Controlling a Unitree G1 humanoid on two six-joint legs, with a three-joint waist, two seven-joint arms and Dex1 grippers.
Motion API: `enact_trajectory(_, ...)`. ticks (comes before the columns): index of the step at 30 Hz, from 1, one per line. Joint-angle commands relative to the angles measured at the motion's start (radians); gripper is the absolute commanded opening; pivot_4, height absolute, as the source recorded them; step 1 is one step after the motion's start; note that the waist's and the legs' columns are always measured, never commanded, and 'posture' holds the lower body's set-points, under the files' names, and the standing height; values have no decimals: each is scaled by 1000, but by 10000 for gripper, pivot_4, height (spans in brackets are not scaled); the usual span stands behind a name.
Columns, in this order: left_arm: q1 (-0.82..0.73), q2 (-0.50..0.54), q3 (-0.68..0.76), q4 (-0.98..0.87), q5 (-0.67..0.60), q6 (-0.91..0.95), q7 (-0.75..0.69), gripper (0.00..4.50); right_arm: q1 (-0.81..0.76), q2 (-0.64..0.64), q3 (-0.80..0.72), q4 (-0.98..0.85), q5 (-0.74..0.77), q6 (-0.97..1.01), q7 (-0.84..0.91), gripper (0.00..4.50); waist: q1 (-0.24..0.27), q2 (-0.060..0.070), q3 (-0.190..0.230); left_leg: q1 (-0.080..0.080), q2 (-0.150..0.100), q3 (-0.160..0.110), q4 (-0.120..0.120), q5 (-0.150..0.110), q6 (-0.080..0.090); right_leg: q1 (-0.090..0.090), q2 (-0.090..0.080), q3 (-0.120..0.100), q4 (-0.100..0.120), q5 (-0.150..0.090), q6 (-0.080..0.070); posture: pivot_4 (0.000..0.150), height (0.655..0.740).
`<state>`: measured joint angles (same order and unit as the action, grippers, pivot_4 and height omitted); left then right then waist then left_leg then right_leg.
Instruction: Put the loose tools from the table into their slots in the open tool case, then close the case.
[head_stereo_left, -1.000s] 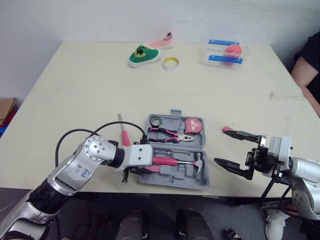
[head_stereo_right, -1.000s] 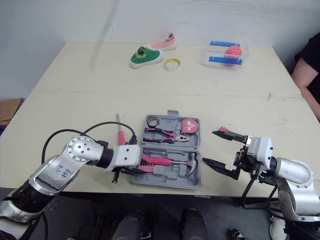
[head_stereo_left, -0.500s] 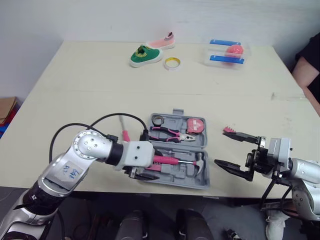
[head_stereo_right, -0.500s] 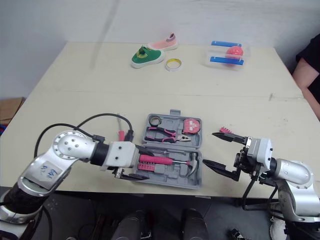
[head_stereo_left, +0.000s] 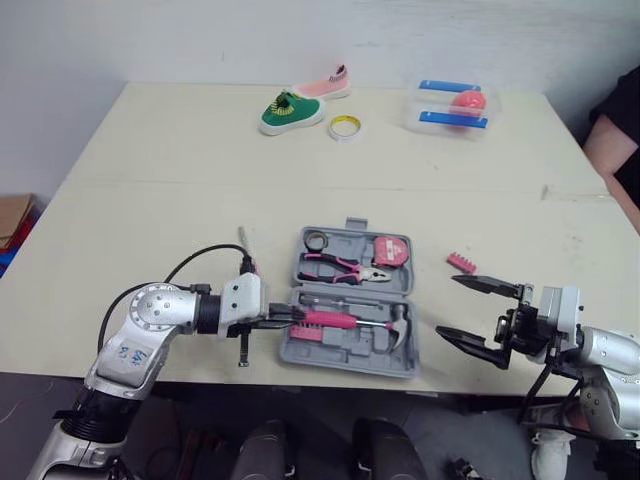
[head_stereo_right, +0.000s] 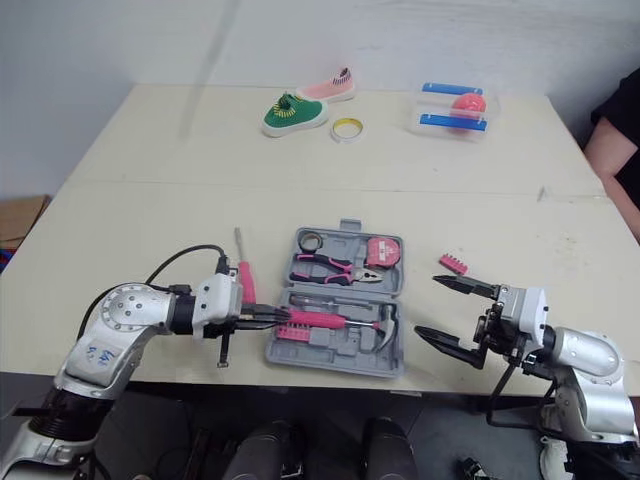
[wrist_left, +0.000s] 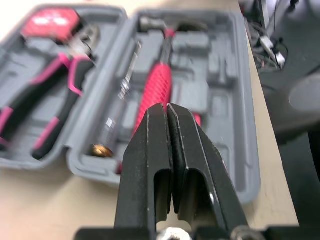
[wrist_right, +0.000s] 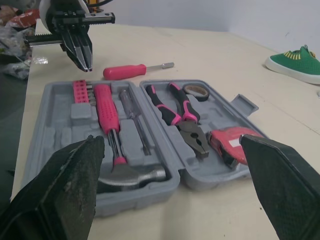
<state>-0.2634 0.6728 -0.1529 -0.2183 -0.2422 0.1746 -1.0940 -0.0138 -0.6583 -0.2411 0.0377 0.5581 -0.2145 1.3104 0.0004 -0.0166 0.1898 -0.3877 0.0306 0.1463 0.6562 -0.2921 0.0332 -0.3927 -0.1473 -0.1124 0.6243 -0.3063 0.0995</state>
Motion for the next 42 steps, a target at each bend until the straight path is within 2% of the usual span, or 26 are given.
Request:
enact_trajectory(1, -3, 29, -35, 6, 57, -23, -8, 292, -3, 6, -24, 50, 5, -61, 40, 45000, -1, 0, 0, 0, 0, 0, 0, 0, 0, 0, 0, 0, 0, 0, 0, 1500, 7400)
enact_trajectory(7, -22, 63, -111, 44, 169, 39, 26, 292, -3, 7, -27, 103, 11, -109, 75, 45000, -1, 1, -1, 2, 0, 0, 0, 0, 0, 1, 0, 1, 0, 0, 0, 1500, 7400)
enact_trajectory(13, -77, 80, -229, 16, 222, 242, -1, 292, 25, 9, -36, 94, 35, -119, 86, 45000, 2, 6, -4, 3, 0, 0, -1, 0, -1, 2, 0, 1, 1, 0, 0, 1500, 7400)
enact_trajectory(16, -81, 68, -261, 46, 270, 208, 45, 292, 34, 6, -36, 77, 41, -110, 79, 45000, 2, 12, -11, 3, 0, 0, -1, 0, 0, 3, 0, 1, 0, 0, 0, 1500, 7400)
enact_trajectory(19, -71, -34, -138, 44, 147, 95, 103, 292, 42, -7, -55, 74, 41, -96, 52, 45000, 5, 16, -13, 15, -1, 1, -5, -6, 2, 14, -1, 2, -4, 0, 0, 1500, 7400)
enact_trajectory(21, -53, -75, -8, 40, 14, 111, 97, 292, 49, -27, -81, 89, 45, -70, 30, 45000, 6, 13, -11, 17, 0, 0, -5, -9, 2, 16, -2, 2, -5, 0, 0, 1500, 7400)
enact_trajectory(23, -21, -83, 90, 86, -51, -15, 60, 5509, 63, -43, -106, 94, 49, -21, -1, 45000, 2, 9, -9, 15, 1, -1, -5, -8, 1, 14, -1, 1, -4, -1, -1, 1500, 7400)
enact_trajectory(25, 18, -79, 192, 121, -100, -84, 63, 12778, 80, -61, -144, 126, 38, -11, -19, 45000, -1, 9, -9, 15, 1, -1, -6, -7, 0, 13, -1, 0, -5, -1, -2, 1500, 7400)
enact_trajectory(28, 70, -43, 319, 148, -140, -95, 82, 27263, 101, -72, -213, 181, 27, -24, -56, 45000, -5, 9, -9, 15, 1, 0, -8, -4, -1, 14, -1, 0, -7, -2, -2, 1500, 7400)
enact_trajectory(31, 178, 27, 553, 222, -146, -135, 153, 42636, 156, -92, -347, 329, -3, -85, -144, 45000, -5, 9, -9, 15, 1, 1, -8, -6, -1, 14, -1, 0, -8, -2, -2, 1500, 7400)
enact_trajectory(32, 201, 40, 603, 246, -144, -147, 175, 44827, 169, -97, -373, 361, -12, -105, -159, 45000, -4, 9, -9, 15, 1, 1, -9, -7, -1, 14, -1, 0, -9, -2, -2, 1500, 7400)
enact_trajectory(37, 358, 95, 794, 356, -168, -160, 174, 44827, 236, -111, -467, 479, -57, -133, -286, 45000, -5, 9, -8, 15, 1, 1, -9, -16, 1, 14, -2, 1, -14, -2, 0, 1500, 7400)
enact_trajectory(42, 483, 76, 957, 436, -219, -157, 222, 44827, 318, -105, -498, 500, -93, -167, -336, 45000, -6, 9, -8, 15, 2, 2, -13, -18, -1, 11, -1, 2, -17, -3, -2, 1500, 7400)
